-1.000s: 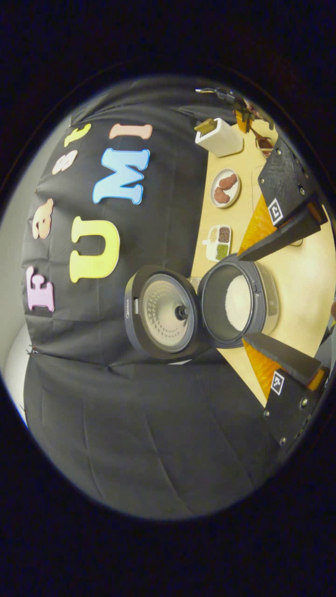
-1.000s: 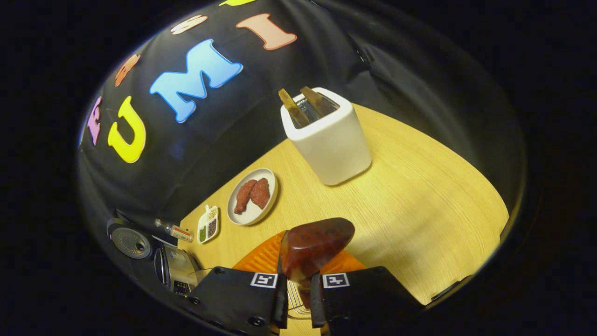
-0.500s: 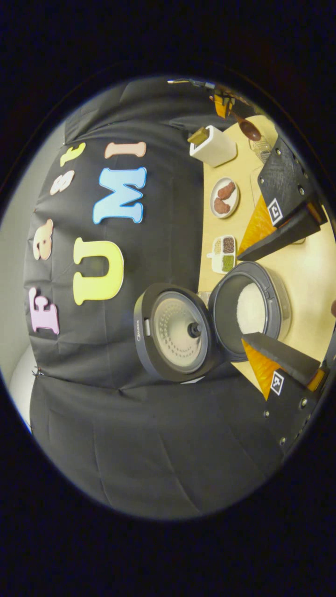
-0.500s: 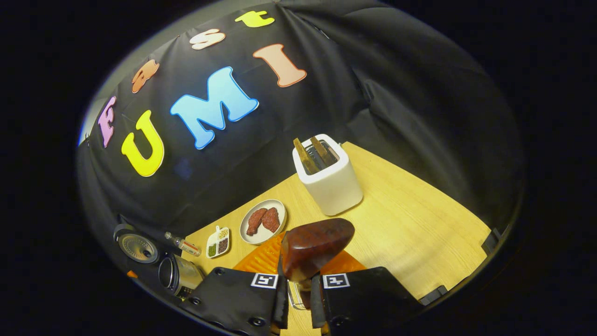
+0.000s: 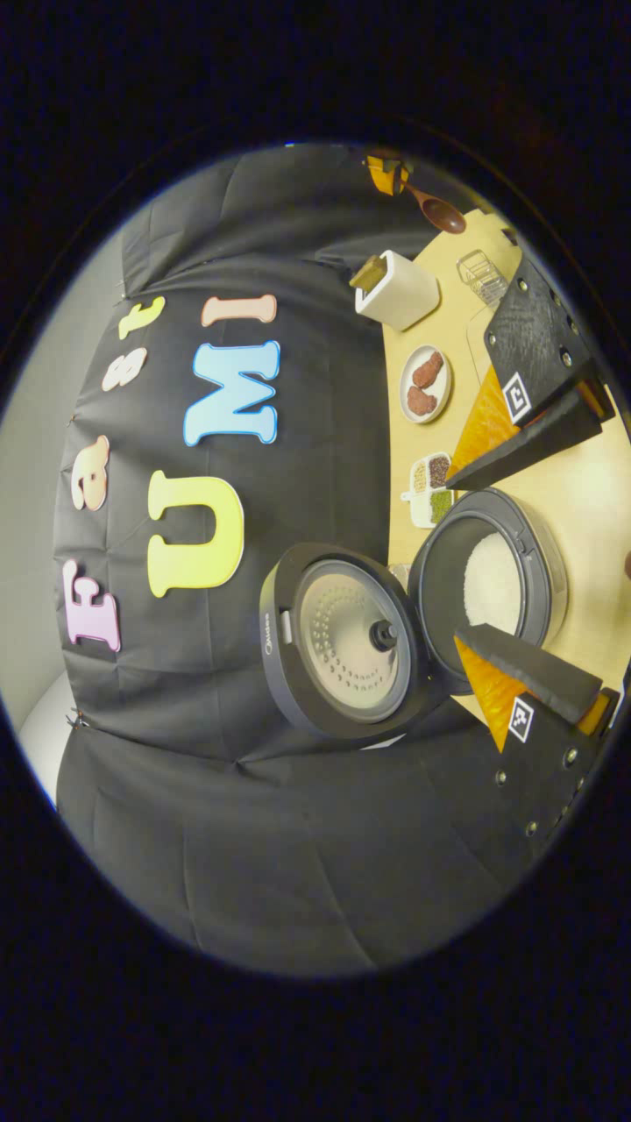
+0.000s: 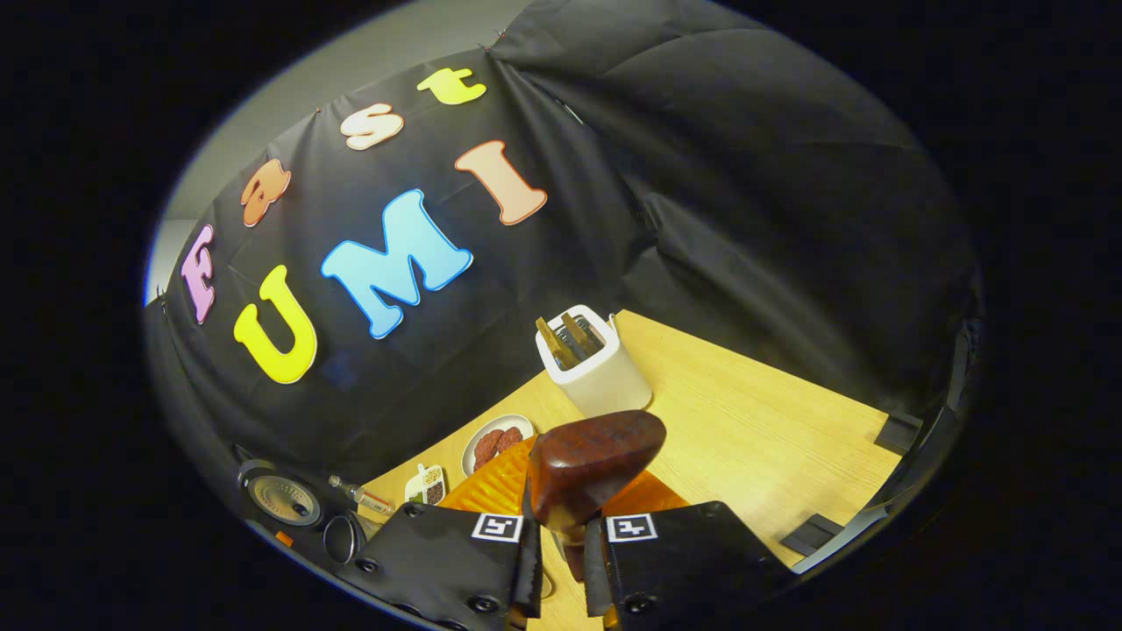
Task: Close the left gripper, press the button to open the rice cooker; take a wooden spoon from the chopstick holder with the right hand, scoop a spoonful of rice and pour it into the rice cooker, then put the wooden spoon back into the chopstick holder.
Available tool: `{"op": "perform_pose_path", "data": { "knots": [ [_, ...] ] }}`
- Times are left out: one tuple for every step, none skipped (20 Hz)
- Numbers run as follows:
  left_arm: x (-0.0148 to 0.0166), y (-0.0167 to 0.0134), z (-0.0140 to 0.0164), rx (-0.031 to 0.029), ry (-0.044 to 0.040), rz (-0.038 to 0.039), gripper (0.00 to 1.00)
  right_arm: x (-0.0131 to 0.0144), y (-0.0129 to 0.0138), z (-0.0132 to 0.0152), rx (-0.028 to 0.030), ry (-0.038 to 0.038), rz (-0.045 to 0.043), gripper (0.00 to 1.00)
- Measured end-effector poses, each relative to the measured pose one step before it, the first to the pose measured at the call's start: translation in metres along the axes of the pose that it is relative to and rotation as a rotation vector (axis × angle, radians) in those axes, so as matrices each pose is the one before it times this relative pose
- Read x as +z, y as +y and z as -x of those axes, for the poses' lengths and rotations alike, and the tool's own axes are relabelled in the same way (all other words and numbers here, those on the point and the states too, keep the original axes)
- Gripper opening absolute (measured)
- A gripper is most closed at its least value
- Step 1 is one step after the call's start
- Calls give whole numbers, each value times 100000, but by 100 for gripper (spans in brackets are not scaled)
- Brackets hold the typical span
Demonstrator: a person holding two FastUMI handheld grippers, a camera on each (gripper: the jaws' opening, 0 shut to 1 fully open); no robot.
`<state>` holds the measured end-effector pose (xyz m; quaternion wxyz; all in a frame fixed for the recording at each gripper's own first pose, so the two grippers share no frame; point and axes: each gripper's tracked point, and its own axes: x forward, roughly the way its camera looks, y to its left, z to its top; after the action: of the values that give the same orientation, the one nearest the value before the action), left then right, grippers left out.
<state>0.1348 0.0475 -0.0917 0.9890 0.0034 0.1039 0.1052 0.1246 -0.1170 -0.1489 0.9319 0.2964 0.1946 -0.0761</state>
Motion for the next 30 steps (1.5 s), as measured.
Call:
{"op": "perform_pose_path", "data": {
  "knots": [
    [-330,-15,-90,-1037,139,1364,97,54,23,688,-701,-790,-384,21],
    [-234,260,-17,-381,-201,1230,97,47,372,823,-8,-1020,-690,21],
    [201,460,21,221,-1361,800,97,101,271,751,284,-917,-768,21],
    [340,384,99,-36,-1618,468,96,-12,408,526,186,-874,-651,21],
    [133,318,56,-166,-1130,361,96,-123,353,370,437,-710,-347,20],
    [-21,381,41,-73,-366,212,97,-92,484,482,639,-424,-172,21],
    [73,391,13,-395,-362,307,97,-91,775,350,995,-228,157,20],
    [85,294,-20,-519,-242,341,97,-152,785,257,1274,-14,239,20],
    [93,316,-22,-334,-58,310,96,-178,904,17,1423,296,229,20],
    [-220,285,41,-322,73,281,97,-243,917,56,1616,485,307,20],
    [-70,362,116,-193,-163,372,97,-240,1112,-83,1899,529,394,20],
    [-94,253,24,-326,-84,424,97,-216,1152,-158,2031,626,663,20],
    [-173,374,135,-85,-69,333,97,-213,1118,-266,1903,707,1010,20],
    [-454,235,183,143,80,141,97,-327,1078,-438,1847,785,1199,20],
    [-320,330,191,387,370,-3,97,-329,1056,-382,2030,1057,1527,20],
    [-347,534,277,637,254,130,96,-294,1203,-432,2135,1333,1613,21],
    [-199,494,209,713,389,262,96,-373,1109,-620,1938,1445,1803,21],
    [-367,462,251,935,492,502,96,-811,909,-572,1753,1694,2191,21],
    [-177,606,294,1081,429,875,96,-627,959,-663,1394,1793,2087,21],
    [-215,457,220,825,339,1129,96,-651,917,-808,1420,2016,1916,21],
    [-42,514,270,835,113,935,96,-710,872,-857,1415,1956,1767,21],
    [-298,556,175,1031,82,494,96,-852,807,-1001,1160,1893,1921,21],
    [-103,693,219,1306,146,163,96,-972,492,-1010,617,2215,2293,21],
    [-233,654,170,1381,243,172,96,-927,398,-956,85,2495,2074,21],
    [-258,642,186,1247,335,511,96,-837,375,-992,312,1941,1900,21],
    [-254,584,261,1183,419,852,97,-811,291,-939,152,1766,2123,21],
    [-233,560,294,975,500,1038,97,-941,196,-910,-290,1915,2172,20],
    [-564,505,250,761,583,865,97,-856,255,-764,-25,1722,2464,20],
    [-711,419,196,881,1124,43,97,-869,280,-681,-81,1480,2664,21],
    [-851,525,199,1056,1438,-787,97,-808,128,-608,-223,1435,2674,21]
  ]
}}
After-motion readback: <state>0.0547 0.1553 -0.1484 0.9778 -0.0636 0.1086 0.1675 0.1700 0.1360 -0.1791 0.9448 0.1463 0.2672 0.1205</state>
